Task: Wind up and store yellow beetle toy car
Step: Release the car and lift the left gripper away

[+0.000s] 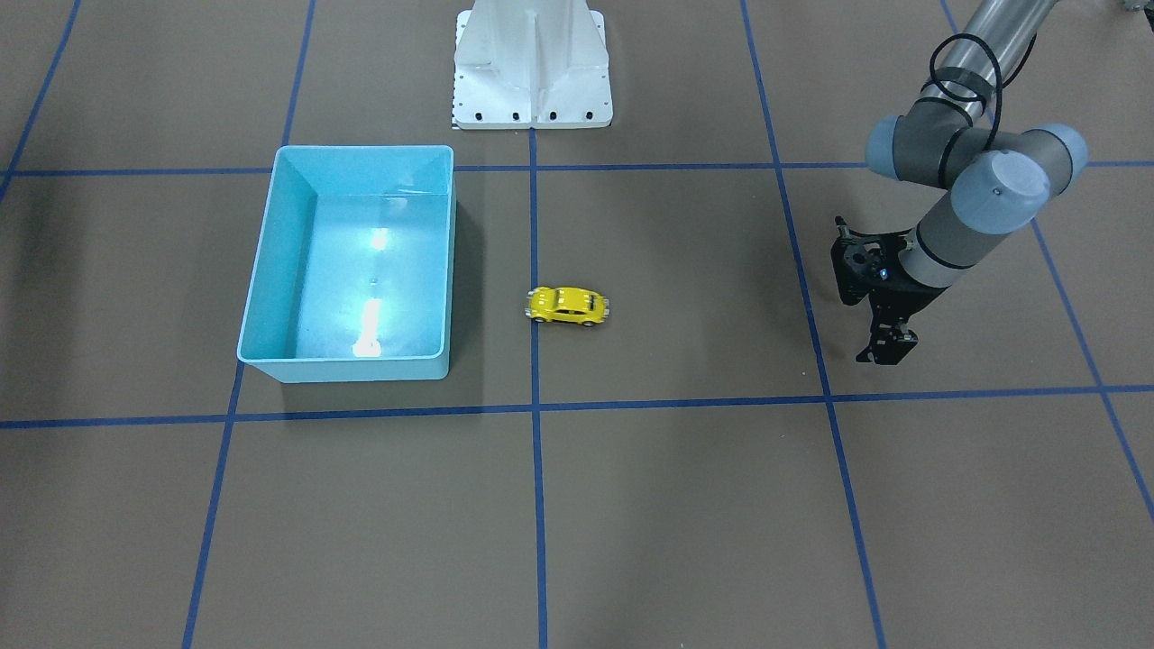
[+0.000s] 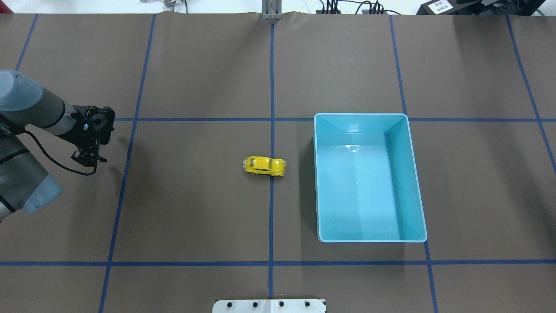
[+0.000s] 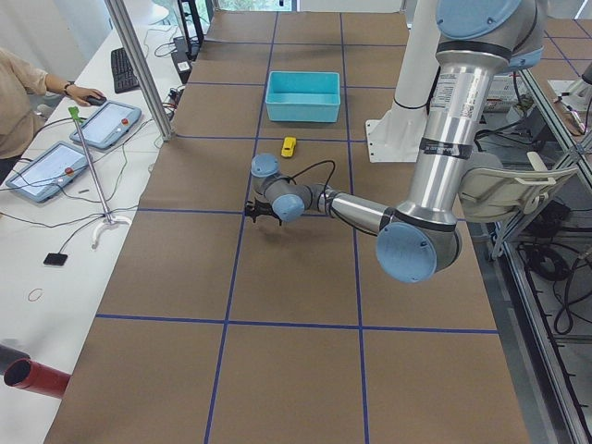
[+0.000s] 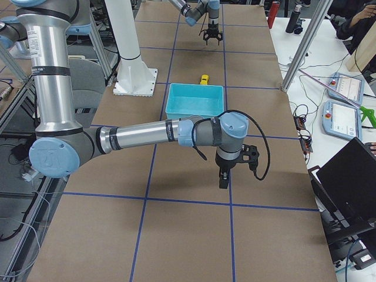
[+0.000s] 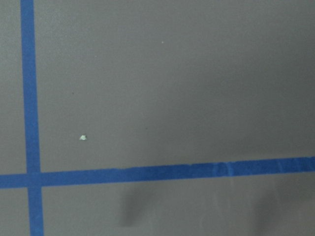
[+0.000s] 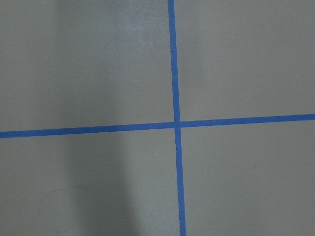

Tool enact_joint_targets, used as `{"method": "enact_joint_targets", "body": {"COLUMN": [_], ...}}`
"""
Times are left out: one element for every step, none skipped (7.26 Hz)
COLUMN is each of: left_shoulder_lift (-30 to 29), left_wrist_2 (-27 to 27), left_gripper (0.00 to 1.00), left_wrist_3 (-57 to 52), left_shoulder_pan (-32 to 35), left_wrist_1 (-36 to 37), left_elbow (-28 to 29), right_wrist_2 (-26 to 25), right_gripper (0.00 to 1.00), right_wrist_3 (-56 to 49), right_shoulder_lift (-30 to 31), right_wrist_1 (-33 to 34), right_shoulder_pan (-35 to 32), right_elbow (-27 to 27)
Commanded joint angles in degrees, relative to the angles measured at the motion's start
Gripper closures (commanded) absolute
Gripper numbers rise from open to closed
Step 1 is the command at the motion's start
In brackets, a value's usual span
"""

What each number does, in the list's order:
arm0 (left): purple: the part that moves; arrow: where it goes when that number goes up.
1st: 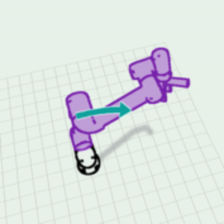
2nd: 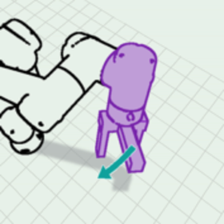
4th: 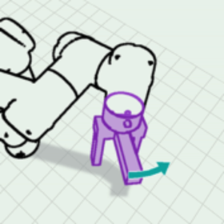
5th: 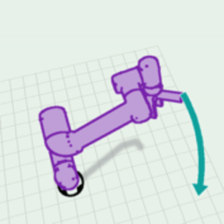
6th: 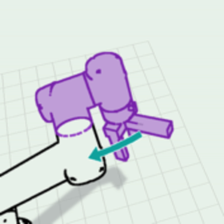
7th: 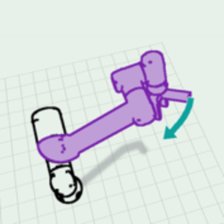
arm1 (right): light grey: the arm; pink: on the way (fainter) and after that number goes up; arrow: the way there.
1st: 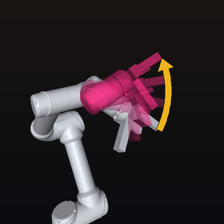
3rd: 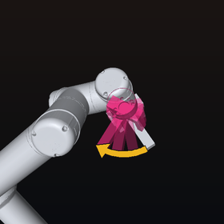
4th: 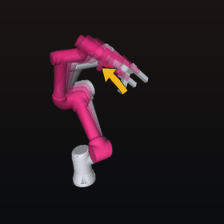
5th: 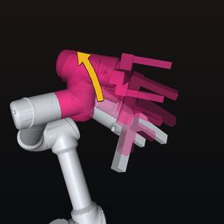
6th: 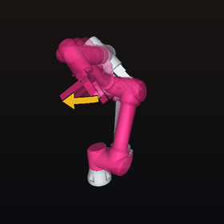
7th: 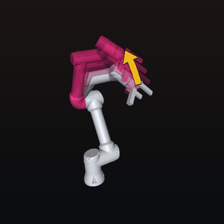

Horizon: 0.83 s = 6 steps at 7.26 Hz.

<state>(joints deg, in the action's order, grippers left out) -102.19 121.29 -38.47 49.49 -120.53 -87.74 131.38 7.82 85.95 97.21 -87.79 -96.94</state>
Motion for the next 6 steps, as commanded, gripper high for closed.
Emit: {"method": "enact_joint_targets", "body": {"left_shoulder_lift": [0.1, 0.2, 0.1, -0.3, -0.5, -0.6], "left_wrist_2": [1.1, 2.0, 4.4, 9.3, 13.7, 14.3], "left_gripper": [0.0, 0.0, 0.0, 0.0, 0.0, 0.0], "left_wrist_3": [1.6, 8.2, 14.9, 21.3, 26.0, 29.5], "left_shoulder_pan": [3.2, 5.4, 8.7, 12.9, 16.4, 20.2], "left_wrist_1": [1.4, 3.3, 5.8, 12.6, 18.5, 20.8], "left_elbow": [0.5, 0.4, 0.4, 0.2, 0.2, 0.5], "right_wrist_2": [0.0, 0.0, 0.0, -0.1, -0.1, -0.1], "right_gripper": [0.0, 0.0, 0.0, 0.0, 0.0, 0.0], "right_wrist_3": [0.0, 0.0, 0.0, 0.0, 0.0, 0.0], "right_shoulder_lift": [0.0, 0.0, 0.0, 0.0, 0.1, 0.1], "right_wrist_1": [0.0, -0.1, 0.0, 0.0, -0.1, 0.0], "right_shoulder_pan": [0.1, 0.1, 0.0, 0.0, 0.0, 0.0], "right_elbow": [0.0, 0.1, 0.1, 0.1, 0.1, 0.1]}}
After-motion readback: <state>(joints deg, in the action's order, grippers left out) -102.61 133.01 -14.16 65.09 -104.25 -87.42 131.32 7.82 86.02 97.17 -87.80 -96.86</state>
